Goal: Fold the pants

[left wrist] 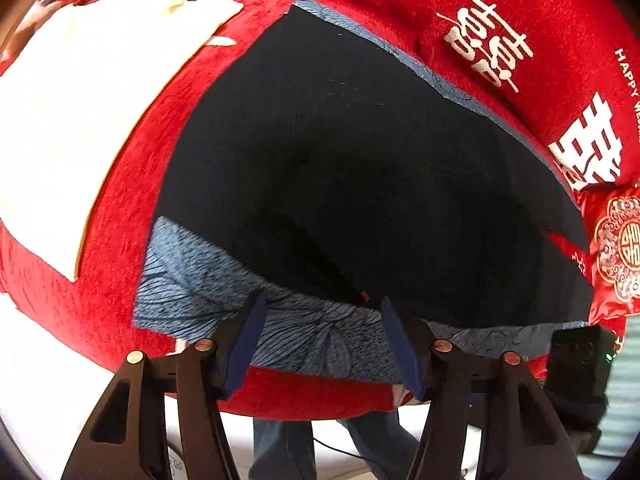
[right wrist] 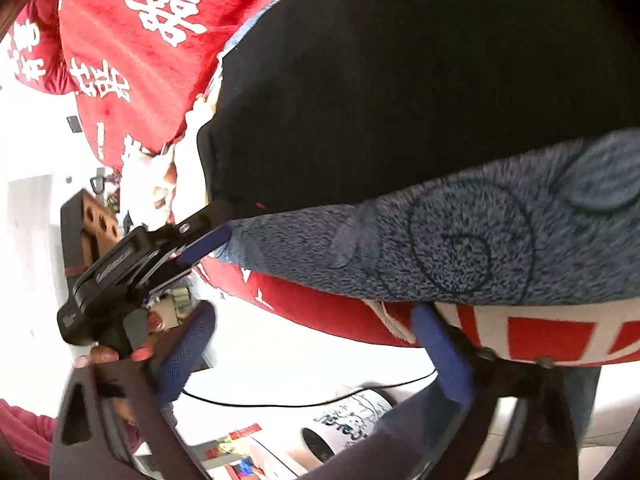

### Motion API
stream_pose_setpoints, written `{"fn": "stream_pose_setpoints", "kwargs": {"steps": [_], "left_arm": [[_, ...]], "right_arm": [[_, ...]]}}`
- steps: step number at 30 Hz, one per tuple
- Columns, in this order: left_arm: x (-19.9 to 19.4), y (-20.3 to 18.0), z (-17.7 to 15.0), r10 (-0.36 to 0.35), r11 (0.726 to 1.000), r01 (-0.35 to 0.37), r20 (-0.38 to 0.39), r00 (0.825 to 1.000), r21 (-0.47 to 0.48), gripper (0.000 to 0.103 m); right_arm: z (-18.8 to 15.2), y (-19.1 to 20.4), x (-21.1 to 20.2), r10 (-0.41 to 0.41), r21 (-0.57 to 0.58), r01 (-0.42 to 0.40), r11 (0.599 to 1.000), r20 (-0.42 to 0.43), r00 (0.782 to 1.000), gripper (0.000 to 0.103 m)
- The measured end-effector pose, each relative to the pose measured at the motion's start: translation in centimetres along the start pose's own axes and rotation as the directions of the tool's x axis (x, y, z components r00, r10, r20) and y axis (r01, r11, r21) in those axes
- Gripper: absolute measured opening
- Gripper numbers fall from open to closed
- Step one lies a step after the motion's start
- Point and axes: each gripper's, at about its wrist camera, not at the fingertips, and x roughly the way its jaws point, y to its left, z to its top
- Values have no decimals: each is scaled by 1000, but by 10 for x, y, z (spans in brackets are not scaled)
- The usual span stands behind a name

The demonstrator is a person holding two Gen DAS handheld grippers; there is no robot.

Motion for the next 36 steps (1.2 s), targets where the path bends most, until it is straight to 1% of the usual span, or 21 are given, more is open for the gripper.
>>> {"fn": "stream_pose_setpoints", "kwargs": {"steps": [3,8,10,11,12,14,15,17,18,20,22,23,24,26,28,29,30,31,32,34,36], "left_arm": [[-3,7,-5,-11,1000,11,-10,1000,-2,63],[-11,19,-10,-47,999,46,-31,998,-26,63],[-10,25,-13,-68,996,66,-41,997,-56,63],[-10,27,-15,-76,995,73,-48,996,-69,63],[-8,28,-17,-91,993,86,-56,994,-84,63],[-6,29,-20,-152,981,143,-67,986,-129,63],[-2,28,-21,-210,966,195,-75,975,-169,63],[4,26,-20,-290,935,265,-75,954,-237,63],[9,24,-17,-331,910,302,-60,942,-283,63],[14,24,-9,-375,876,346,-23,927,-336,63],[18,25,0,-380,853,363,29,924,-375,63],[19,26,2,-376,852,359,33,926,-380,61],[22,26,4,-368,855,353,35,929,-380,49],[22,25,2,-356,877,341,20,934,-339,46],[22,21,2,-318,906,302,-5,948,-297,46],[24,19,3,-303,914,287,-11,953,-286,46],[23,22,0,-294,919,278,-17,956,-280,47],[23,22,-2,-282,924,264,-25,959,-276,47],[24,22,-3,-270,930,252,-33,962,-268,47],[23,25,-7,-251,942,234,-42,967,-241,47],[21,23,-8,-224,957,208,-58,973,-204,47]], "right_arm": [[-2,-12,7,16,33,-16,999,17,1000,71],[0,-27,14,89,123,-96,988,66,994,70],[6,-28,17,123,159,-137,978,94,988,62],[11,-27,19,168,181,-185,966,107,980,38],[16,-24,19,194,192,-211,958,106,975,11],[22,-8,17,223,154,-238,959,108,969,10],[25,-2,12,230,132,-243,961,106,967,10],[27,16,0,259,87,-267,960,98,961,10],[28,24,-7,277,69,-284,956,97,956,10],[28,31,-18,278,29,-282,959,88,956,10],[27,38,-23,276,5,-277,961,68,959,10],[28,36,-24,277,1,-278,961,57,959,11],[28,34,-25,276,-2,-277,961,46,960,14],[21,20,-30,257,-2,-257,966,31,966,14],[16,5,-33,216,31,-217,976,36,976,16],[15,-6,-33,203,59,-205,977,36,978,20],[10,-15,-33,191,77,-193,978,38,981,33],[6,-23,-30,161,91,-163,982,30,987,42],[0,-28,-31,149,98,-150,984,23,989,57],[-2,-30,-21,156,122,-158,980,25,987,59],[-1,-29,-10,203,146,-207,967,45,978,59]]}}
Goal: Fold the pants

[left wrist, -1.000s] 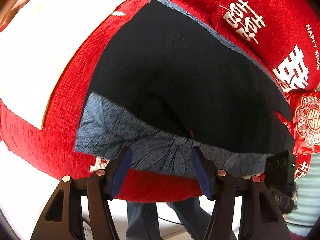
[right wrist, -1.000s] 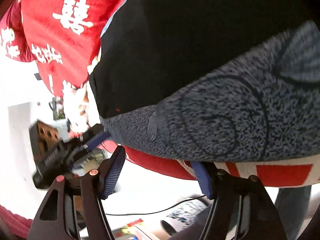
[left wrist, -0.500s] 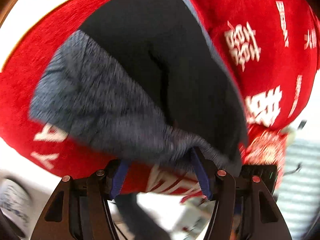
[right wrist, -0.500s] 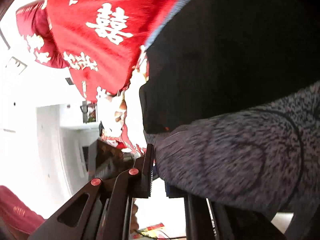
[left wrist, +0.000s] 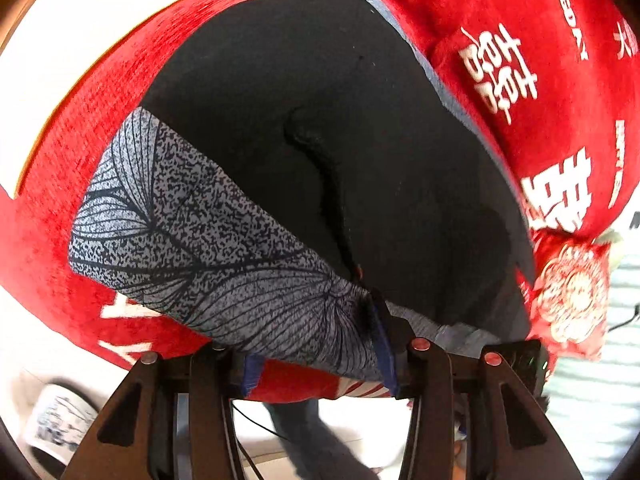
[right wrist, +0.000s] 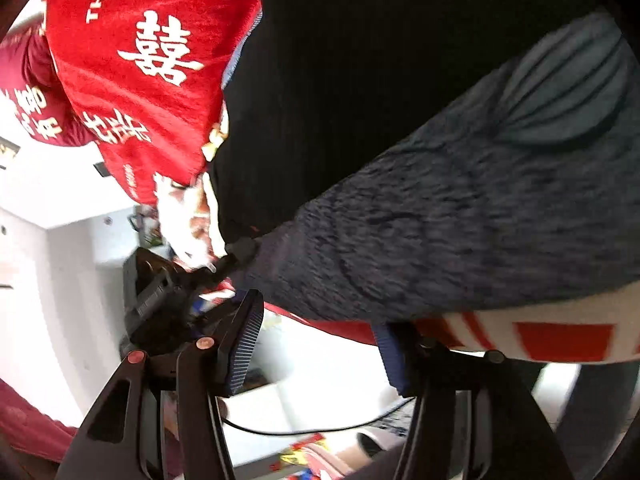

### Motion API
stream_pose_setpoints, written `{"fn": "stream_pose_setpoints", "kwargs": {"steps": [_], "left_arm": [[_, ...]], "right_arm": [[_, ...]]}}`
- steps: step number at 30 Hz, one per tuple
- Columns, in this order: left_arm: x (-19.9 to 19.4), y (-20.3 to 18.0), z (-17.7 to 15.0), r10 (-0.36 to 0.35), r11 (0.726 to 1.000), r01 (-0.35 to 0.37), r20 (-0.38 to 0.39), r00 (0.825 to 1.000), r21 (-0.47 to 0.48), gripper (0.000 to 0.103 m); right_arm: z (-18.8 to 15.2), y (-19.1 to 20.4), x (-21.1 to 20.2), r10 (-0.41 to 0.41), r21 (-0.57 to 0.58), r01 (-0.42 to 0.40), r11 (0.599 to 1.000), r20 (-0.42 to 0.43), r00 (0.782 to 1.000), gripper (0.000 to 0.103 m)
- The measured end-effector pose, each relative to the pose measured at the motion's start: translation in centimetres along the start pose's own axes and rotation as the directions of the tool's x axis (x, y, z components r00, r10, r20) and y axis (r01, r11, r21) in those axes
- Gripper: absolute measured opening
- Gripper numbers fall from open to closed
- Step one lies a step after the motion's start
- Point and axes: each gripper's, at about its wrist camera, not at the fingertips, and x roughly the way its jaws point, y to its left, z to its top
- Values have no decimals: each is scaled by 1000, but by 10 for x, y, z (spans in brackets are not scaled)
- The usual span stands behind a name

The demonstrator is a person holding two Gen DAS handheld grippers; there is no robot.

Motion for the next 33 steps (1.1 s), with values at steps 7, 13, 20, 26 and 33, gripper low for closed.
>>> {"fn": "stream_pose_setpoints", "kwargs": {"steps": [7,13,20,26,33], "left_arm": [[-24,12,-18,65,997,-65,4,998,36,62],[-23,29,-17,-104,990,104,5,995,-97,62],[-12,36,-8,-284,931,288,51,957,-226,62],[-41,40,-22,-235,961,241,60,970,-136,62],[-49,33,-4,-288,946,300,106,952,-121,62]], "right_arm": [[18,32,65,130,-29,-132,991,-53,990,59],[17,79,68,238,-113,-251,961,-112,965,59],[30,96,52,265,-152,-279,948,-105,958,59],[32,92,55,274,-145,-291,946,-127,953,59],[33,97,57,292,-148,-312,938,-144,945,59]]}}
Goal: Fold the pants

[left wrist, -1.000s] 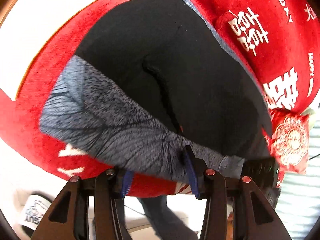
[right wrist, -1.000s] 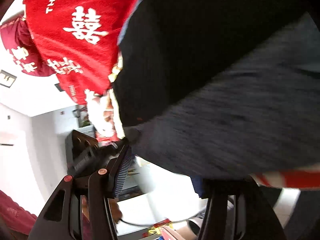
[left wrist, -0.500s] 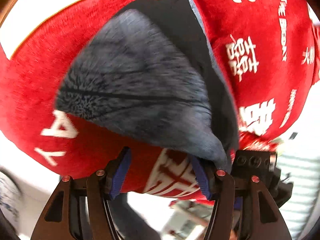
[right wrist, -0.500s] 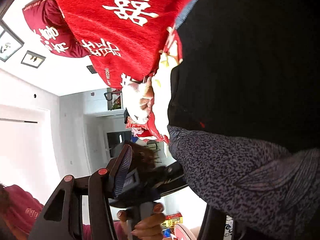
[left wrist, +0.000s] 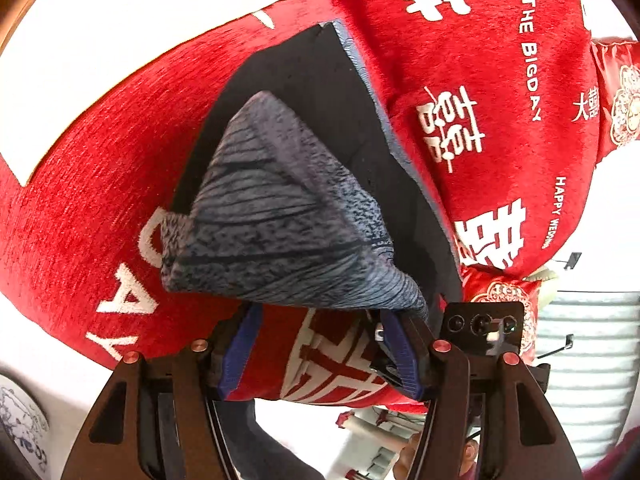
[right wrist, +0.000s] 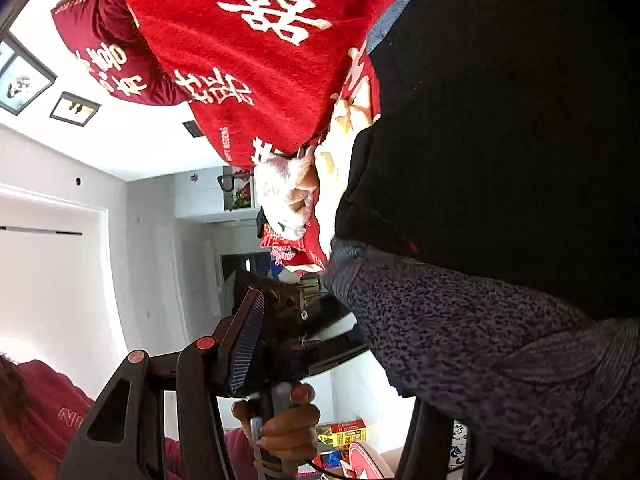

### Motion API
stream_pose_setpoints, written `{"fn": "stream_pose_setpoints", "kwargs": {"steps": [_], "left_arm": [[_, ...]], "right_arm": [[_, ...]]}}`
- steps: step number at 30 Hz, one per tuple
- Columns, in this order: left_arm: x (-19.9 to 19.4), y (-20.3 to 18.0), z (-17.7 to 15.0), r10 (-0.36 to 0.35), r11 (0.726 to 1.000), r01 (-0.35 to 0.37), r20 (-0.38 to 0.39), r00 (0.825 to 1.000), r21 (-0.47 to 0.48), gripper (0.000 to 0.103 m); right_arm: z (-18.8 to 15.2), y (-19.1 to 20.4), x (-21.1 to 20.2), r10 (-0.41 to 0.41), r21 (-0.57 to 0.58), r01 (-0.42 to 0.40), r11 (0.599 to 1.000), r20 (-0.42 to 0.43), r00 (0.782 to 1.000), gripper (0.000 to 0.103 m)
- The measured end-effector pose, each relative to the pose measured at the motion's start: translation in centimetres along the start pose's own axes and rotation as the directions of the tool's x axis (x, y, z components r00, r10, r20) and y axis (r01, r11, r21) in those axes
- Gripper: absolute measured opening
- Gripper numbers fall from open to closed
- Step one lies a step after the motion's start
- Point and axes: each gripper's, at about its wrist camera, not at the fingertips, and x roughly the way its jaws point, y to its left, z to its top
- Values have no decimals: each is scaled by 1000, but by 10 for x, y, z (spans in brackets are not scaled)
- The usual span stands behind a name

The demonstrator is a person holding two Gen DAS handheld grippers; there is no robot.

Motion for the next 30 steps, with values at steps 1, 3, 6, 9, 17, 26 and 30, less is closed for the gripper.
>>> {"fn": "stream_pose_setpoints", "kwargs": {"steps": [1,3,6,9,17,26,30], "left_arm": [[-3,2,-1,-10,1000,10,3,1000,-15,62],[-12,7,-6,-22,999,22,9,1000,-37,62],[-26,13,-10,2,999,-1,22,1000,-49,62],[-31,20,-3,-6,997,9,44,999,-78,62],[-7,20,-2,-21,993,24,32,999,-117,62],[7,4,9,151,988,-150,62,987,-21,44],[13,1,11,227,973,-227,24,974,34,44]], "right_arm": [[0,1,0,-7,-5,7,1000,-5,1000,59],[2,0,0,0,10,0,1000,-2,1000,59],[3,-1,-1,2,24,-2,1000,2,1000,59],[2,-2,2,-1,21,2,1000,-18,1000,59],[0,-5,6,-5,39,7,999,-42,999,59],[-17,-5,-20,-157,23,158,987,-30,987,59],[-43,-28,-89,-295,137,283,949,81,952,59]]}}
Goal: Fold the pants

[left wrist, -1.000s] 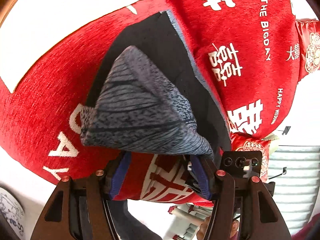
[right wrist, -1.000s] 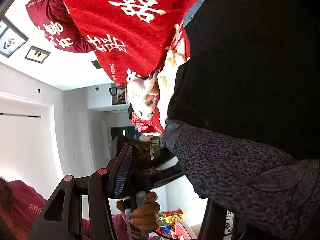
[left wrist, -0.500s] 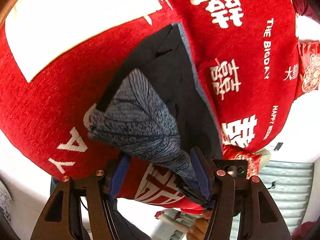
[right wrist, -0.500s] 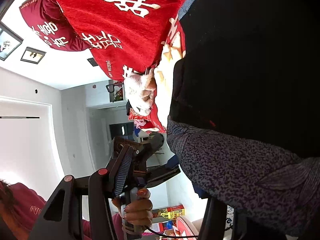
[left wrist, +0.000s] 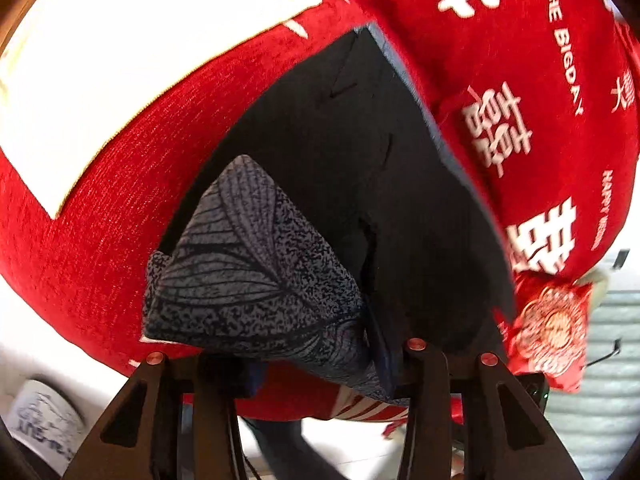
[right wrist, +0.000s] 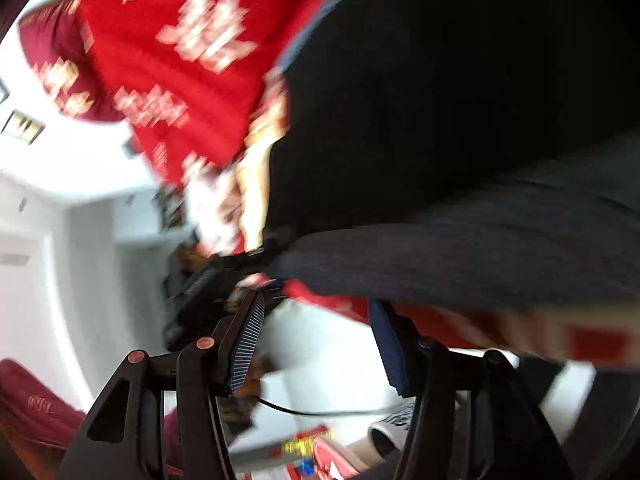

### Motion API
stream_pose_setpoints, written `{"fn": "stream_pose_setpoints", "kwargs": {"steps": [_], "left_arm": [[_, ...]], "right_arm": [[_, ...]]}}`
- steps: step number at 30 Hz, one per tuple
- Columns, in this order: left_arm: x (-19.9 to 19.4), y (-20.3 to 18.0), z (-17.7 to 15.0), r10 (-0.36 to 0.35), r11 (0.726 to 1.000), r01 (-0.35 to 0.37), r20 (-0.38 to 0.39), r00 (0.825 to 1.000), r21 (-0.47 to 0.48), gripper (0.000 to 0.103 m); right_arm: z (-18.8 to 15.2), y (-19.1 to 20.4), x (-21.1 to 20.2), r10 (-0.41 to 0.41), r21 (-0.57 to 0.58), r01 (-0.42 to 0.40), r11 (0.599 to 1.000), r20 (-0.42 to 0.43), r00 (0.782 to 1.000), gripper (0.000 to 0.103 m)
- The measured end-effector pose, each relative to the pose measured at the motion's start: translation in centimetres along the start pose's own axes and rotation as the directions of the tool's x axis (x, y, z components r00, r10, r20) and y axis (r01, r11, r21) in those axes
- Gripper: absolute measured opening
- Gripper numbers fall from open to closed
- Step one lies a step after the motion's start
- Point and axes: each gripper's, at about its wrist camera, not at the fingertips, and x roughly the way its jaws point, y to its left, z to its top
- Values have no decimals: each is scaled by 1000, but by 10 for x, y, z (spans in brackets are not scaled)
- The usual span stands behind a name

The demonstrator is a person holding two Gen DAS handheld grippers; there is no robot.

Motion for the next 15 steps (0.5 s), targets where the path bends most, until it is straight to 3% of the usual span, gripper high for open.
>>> {"fn": "stream_pose_setpoints", "kwargs": {"steps": [6,11,13,14,15], "left_arm": [[6,-3,1,60,997,-58,-39,997,55,44],[10,-2,0,96,993,-91,-73,993,69,44],[13,-2,1,114,991,-108,-83,990,74,44],[14,-2,1,122,991,-115,-93,988,71,43],[14,-3,1,124,991,-118,-94,988,69,32]], "right_arm": [[-12,-68,-80,-109,177,75,981,193,975,59],[-8,-88,-100,-51,234,-27,972,323,945,59],[-8,-95,-98,-13,260,-85,962,354,935,48],[-7,-100,-97,5,285,-119,951,371,929,28],[-7,-102,-96,2,314,-133,940,385,923,8]]}}
